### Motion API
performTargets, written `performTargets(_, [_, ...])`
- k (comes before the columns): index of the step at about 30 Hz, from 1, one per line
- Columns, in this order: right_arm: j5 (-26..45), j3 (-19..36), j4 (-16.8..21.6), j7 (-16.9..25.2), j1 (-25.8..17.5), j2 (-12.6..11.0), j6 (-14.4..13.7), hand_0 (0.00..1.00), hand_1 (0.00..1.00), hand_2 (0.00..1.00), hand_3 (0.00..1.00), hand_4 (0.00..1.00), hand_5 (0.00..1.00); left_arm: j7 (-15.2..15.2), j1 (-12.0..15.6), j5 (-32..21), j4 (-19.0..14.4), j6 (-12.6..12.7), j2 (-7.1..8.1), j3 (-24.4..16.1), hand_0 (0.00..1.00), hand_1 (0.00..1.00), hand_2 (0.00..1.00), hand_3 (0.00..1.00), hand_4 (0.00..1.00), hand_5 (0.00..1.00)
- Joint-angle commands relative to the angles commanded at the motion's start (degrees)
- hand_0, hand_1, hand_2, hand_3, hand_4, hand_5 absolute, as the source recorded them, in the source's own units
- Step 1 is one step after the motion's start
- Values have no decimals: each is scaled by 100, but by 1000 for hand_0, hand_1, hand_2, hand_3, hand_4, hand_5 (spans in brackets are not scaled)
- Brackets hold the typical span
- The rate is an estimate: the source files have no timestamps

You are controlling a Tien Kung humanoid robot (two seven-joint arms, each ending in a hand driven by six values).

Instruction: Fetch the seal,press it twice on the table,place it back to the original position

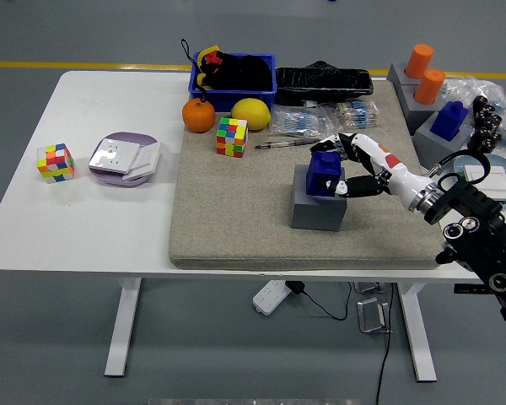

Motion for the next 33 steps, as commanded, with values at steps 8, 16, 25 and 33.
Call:
performTargets(8, [-47,14,-7,24,3,2,-18,731,704,690,737,880,2,1,3,-3,3,-2,-2,4,817,817,789,836,803,406])
performTargets(16, [-43,41,18,3,-12,-4,35,770,739,729,757,929,2,-2,3,-1,1,-3,-5,-4,817,817,789,837,803,405])
performTargets(25, [-62,192,75,33,0,-15,52,941,882,859,884,998,195,0,2,-16,5,-6,-11,10,816,817,789,837,802,405])
performTargets(33, [-185,392,95,-46,-43,-18,185,994,936,919,940,998,272,1,0,-12,3,-9,-14,-2,817,817,789,836,802,406])
